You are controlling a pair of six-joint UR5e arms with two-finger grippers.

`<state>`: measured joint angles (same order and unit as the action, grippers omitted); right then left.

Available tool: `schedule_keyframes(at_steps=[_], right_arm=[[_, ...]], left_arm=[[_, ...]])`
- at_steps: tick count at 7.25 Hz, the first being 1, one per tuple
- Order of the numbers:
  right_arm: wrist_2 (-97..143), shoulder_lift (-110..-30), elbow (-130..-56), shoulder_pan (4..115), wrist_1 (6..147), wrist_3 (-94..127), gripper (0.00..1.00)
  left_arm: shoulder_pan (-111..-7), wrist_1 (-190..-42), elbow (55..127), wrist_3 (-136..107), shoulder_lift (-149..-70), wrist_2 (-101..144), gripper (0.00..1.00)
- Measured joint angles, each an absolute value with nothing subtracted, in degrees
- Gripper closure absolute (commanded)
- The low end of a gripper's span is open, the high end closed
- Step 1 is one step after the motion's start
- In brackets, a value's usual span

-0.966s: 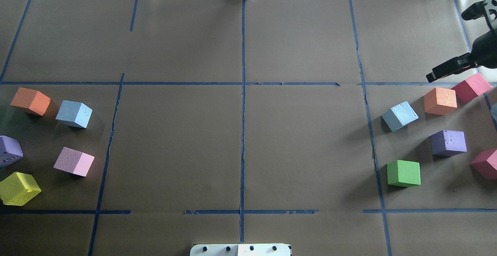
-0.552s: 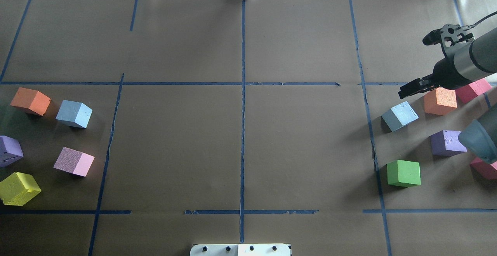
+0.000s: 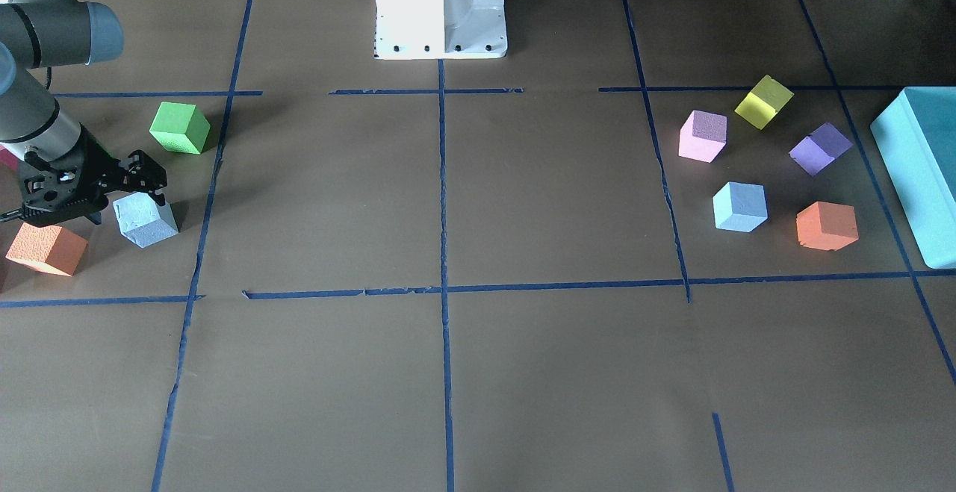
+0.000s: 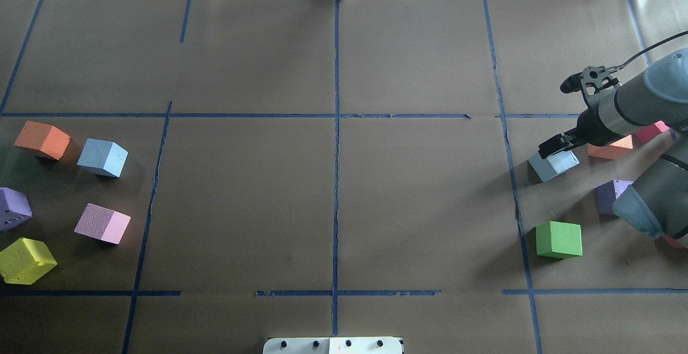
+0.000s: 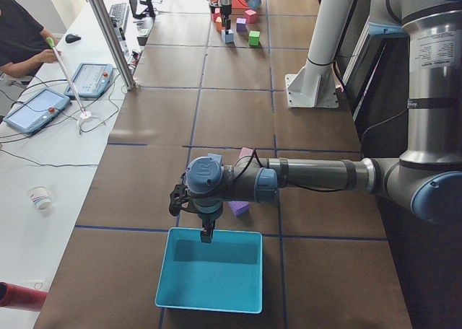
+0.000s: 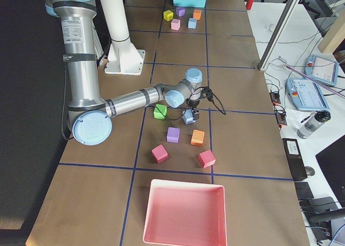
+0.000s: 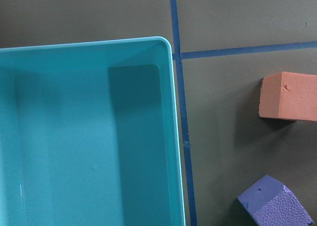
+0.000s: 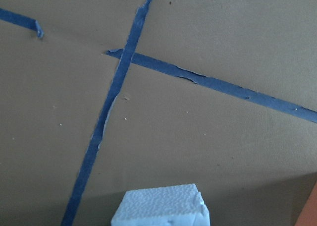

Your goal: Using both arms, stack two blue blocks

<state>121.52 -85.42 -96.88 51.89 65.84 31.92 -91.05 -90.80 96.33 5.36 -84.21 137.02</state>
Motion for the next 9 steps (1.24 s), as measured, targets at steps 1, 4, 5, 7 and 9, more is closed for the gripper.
schedule_keyframes(at_steps=[1, 4, 5, 7, 9], right_arm=[[121.8, -85.2, -94.8, 51.7, 63.1, 32.0, 0.0], [121.9, -84.7, -93.8, 50.7, 61.8, 32.3, 0.05], [121.9, -84.7, -93.7, 50.6, 62.0, 32.4, 0.41], [121.9, -85.0, -94.1, 50.6, 63.4, 32.5, 0.94], [121.9, -85.5, -95.6, 50.9, 64.4, 32.5, 0.98]], left_arm=[[-91.1, -90.8, 96.4, 5.4, -84.2, 137.0, 0.0], [-91.1, -90.7, 96.9, 5.3, -84.3, 137.0, 0.0], [-91.1, -90.6, 97.1, 5.3, -84.3, 137.0, 0.0], [-91.1, -90.3, 97.7, 5.3, -84.2, 137.1, 0.0], [-91.1, -90.2, 97.8, 5.2, -84.2, 137.6, 0.0]])
